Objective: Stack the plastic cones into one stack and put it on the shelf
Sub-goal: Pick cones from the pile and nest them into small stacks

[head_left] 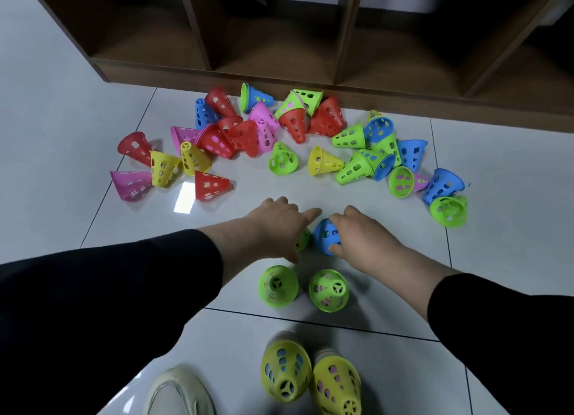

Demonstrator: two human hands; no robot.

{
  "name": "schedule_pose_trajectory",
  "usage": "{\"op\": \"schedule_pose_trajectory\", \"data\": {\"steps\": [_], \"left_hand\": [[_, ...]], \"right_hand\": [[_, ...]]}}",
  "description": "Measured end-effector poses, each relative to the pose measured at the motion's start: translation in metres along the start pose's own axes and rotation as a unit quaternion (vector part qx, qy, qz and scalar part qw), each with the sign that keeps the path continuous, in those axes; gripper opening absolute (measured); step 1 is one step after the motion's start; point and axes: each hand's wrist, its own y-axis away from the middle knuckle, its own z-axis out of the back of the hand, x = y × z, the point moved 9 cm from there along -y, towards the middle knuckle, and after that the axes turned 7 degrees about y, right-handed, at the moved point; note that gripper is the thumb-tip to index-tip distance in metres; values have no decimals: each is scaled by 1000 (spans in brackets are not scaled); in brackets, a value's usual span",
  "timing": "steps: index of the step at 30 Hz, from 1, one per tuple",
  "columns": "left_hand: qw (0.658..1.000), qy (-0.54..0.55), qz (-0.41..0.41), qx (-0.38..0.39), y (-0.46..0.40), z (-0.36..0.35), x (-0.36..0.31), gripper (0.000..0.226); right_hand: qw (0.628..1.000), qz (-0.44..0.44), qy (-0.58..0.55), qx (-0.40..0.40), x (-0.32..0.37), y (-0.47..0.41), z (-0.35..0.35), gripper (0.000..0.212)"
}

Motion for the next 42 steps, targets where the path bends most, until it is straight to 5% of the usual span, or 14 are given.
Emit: {"op": "schedule_pose_trajectory", "data": {"steps": [10,18,22,26,30,36,42], "left_hand": [[996,83,15,-7,-17,-8,5,85],[980,189,49,-43,-8,-17,24,44],[985,168,8,-26,-9,-35,16,46],[971,185,4,-153,7,-18,42,65],[954,68,129,-264,33,-1,133,52],[968,-81,215,-100,33,-26,221,67],[963,22,253,-87,21,-37,226,54]], "right_hand": [[986,9,-155,-53,-7,-2,-1,42],[986,4,-154,-55,-24,-9,-18,43],[986,19,-157,-61,-22,-12,-22,54],[970,23,-190,-153,-30,-17,6,58],[981,31,-89,-171,-25,-60,27,57],[988,-1,89,-129,-32,-143,41,76],[989,44,128,-61,-14,-170,24,63]]}}
